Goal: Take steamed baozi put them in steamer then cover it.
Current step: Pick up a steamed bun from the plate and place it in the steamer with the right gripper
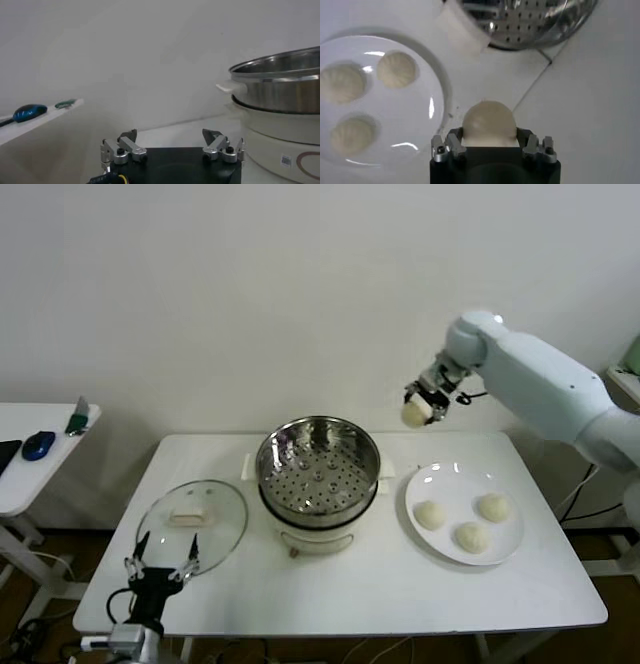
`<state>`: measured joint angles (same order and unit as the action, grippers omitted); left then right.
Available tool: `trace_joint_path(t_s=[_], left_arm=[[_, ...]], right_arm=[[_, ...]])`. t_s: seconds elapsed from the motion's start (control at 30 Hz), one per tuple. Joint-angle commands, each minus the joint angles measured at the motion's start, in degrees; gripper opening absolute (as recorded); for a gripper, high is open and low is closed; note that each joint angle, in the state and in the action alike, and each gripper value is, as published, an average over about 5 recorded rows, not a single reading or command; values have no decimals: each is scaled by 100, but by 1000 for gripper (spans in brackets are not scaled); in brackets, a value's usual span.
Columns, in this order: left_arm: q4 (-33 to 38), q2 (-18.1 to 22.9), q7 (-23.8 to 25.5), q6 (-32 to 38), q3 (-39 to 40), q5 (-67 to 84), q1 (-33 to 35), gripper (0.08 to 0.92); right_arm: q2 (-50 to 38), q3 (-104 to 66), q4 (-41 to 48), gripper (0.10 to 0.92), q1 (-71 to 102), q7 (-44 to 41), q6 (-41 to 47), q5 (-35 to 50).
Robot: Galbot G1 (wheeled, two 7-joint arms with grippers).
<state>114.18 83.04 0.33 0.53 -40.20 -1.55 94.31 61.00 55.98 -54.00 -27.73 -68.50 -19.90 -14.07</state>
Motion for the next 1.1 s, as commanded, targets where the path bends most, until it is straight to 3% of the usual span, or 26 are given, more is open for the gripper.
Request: trace_joint_path(t_s=[0.03,0.3,0.73,1.1], left_arm=[[64,1,9,39,-4,-21,125,823],[108,-2,11,54,2,-2,205,823],[173,-91,11,24,-66,59,258,823],[130,-112,12,18,-64,70,253,823]], right_arm=[[742,1154,-920,702,-1109,-69,-618,426],[1763,1295,-455,700,-631,-35,-1107,-152],[2746,527,913,702,672,415,-1872,-2251],[2898,341,1291,712,1011,576,-1953,-2609]])
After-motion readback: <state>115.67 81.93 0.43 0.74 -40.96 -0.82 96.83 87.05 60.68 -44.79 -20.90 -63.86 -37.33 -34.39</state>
